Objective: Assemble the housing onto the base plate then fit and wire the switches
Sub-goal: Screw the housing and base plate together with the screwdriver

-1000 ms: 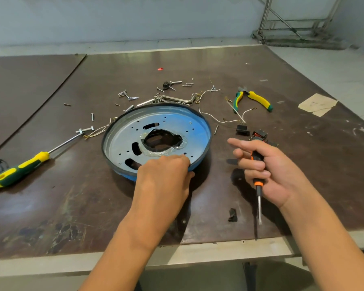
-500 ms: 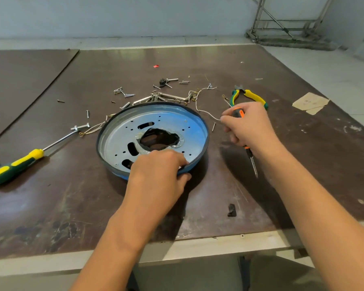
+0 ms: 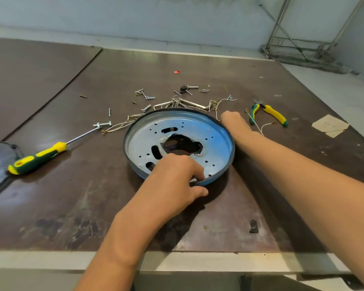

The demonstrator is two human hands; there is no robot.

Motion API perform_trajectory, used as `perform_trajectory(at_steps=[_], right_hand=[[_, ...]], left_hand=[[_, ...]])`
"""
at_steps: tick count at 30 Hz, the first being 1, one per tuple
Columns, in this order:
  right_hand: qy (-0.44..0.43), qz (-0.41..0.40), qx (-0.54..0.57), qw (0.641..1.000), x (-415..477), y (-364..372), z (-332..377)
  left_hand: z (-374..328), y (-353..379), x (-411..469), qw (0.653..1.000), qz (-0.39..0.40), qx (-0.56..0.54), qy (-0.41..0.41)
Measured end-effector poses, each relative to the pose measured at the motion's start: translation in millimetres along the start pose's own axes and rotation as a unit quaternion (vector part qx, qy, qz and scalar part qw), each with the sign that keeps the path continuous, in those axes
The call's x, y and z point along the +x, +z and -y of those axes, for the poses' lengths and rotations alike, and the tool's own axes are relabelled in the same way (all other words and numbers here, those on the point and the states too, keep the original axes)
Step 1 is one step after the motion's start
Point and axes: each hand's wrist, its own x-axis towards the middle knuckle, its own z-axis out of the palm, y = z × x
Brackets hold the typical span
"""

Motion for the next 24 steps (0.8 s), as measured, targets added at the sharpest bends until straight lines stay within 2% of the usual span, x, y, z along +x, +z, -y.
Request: perform_trajectory(at_steps=[5,12,17,22,24], right_hand=[[-0.002,0.042,-0.008,0.999,-3.3,-8.3,-6.7],[-0.008,0.003,0.032,0.999,-33.0,-24.7,-30.2],[0.022,-0.054,0.087,0.994,-40.5,-24.6,-51.0],[0.026,0.008,0.065,0.998,-38.0,-21.0,-48.2],[0.043,0.009,0.048,0.998,-35.9,-15.5,-46.9]], left_hand=[[2.3,0.5,-1.7,1.000,0.001,0.001,0.015],[5.1,-3.2,-3.0,1.000,-0.005,-0.025,0.005],[5.2,-3.1,-2.1,1.000,-0.003,-0.028,0.006],[5.9,-2.7,-1.2,1.000,-0.004,-0.026,0.002],[5.6,-2.5,-1.0,1.000,-0.005,-0.029,-0.002]])
